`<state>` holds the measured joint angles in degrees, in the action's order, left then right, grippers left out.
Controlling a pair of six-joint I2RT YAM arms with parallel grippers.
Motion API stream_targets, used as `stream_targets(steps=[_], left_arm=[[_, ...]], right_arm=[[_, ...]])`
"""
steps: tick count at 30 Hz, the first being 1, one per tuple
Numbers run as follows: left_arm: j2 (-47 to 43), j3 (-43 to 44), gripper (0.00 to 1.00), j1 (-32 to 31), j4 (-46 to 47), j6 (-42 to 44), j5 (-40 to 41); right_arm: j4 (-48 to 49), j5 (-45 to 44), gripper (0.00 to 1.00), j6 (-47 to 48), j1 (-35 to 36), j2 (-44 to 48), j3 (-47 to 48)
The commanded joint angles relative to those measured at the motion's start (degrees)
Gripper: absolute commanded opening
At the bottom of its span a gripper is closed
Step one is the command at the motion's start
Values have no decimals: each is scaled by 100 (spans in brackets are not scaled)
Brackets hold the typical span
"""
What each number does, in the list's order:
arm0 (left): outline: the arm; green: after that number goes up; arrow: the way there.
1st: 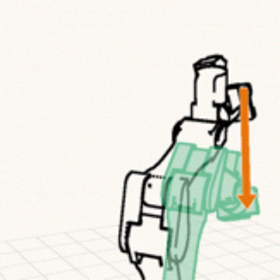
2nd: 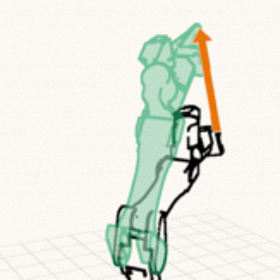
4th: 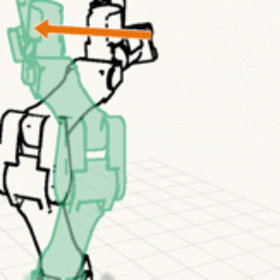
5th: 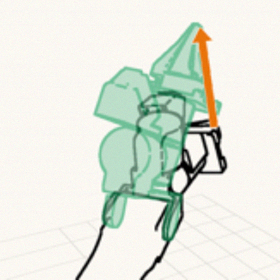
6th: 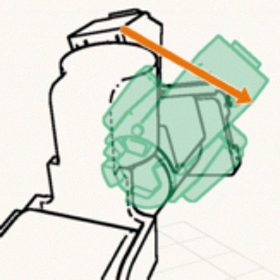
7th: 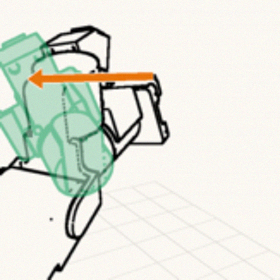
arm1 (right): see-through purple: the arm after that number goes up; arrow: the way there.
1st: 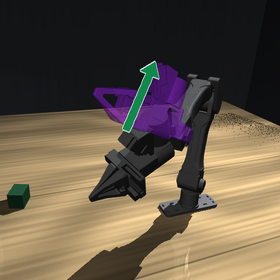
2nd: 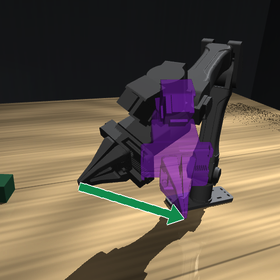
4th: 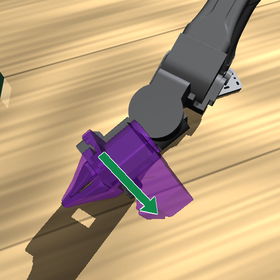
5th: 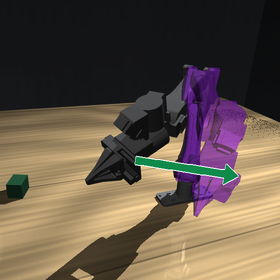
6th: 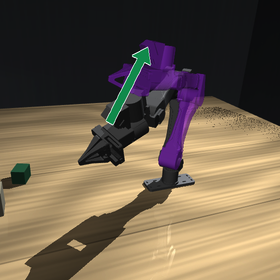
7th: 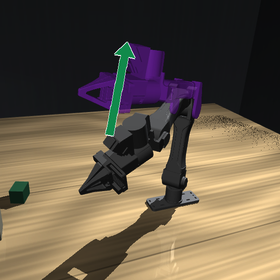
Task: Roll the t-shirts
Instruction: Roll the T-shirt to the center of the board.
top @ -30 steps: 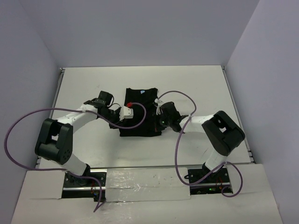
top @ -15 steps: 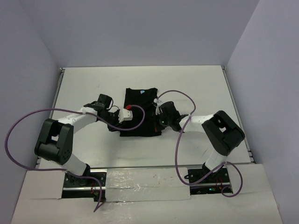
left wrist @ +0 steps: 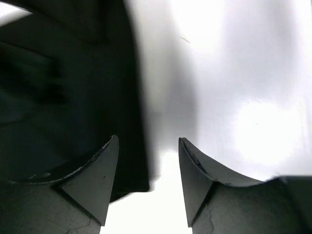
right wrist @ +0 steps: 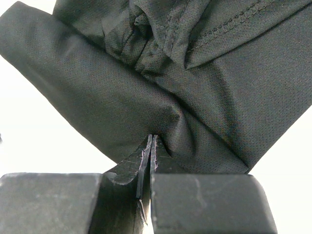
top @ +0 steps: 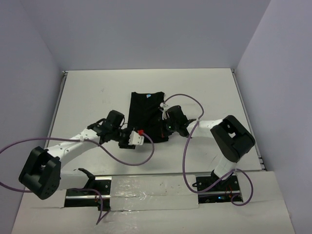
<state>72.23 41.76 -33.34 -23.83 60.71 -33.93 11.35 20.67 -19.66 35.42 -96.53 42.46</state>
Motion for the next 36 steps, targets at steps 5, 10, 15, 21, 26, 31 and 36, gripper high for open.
stream_targets(steps=[5,10,15,21,26,31,36], left_arm=[[413,-520,64,-489,1308,222,1290],[793,-590,67,-594,1628,257,1934],[732,-1063,68,-709,1995,574,2320],[898,-1284,60,-762,2813,346,2988],[1180,-1021,11,-761,2806,-111,2893],[995,-108,0,-473,992,-709,1273],[1257,885,0,-130,-646,-526,20]], right_arm=[[-283,-177,0,129,-9,-94,35],[-239,-177,0,94,-9,-68,-9],[-239,-177,0,147,-17,-6,-44],[-300,-107,0,296,-9,12,-53],[-257,51,1,454,-9,99,-53],[-81,104,12,1225,53,1012,-343],[-308,376,32,2034,53,2058,-528]])
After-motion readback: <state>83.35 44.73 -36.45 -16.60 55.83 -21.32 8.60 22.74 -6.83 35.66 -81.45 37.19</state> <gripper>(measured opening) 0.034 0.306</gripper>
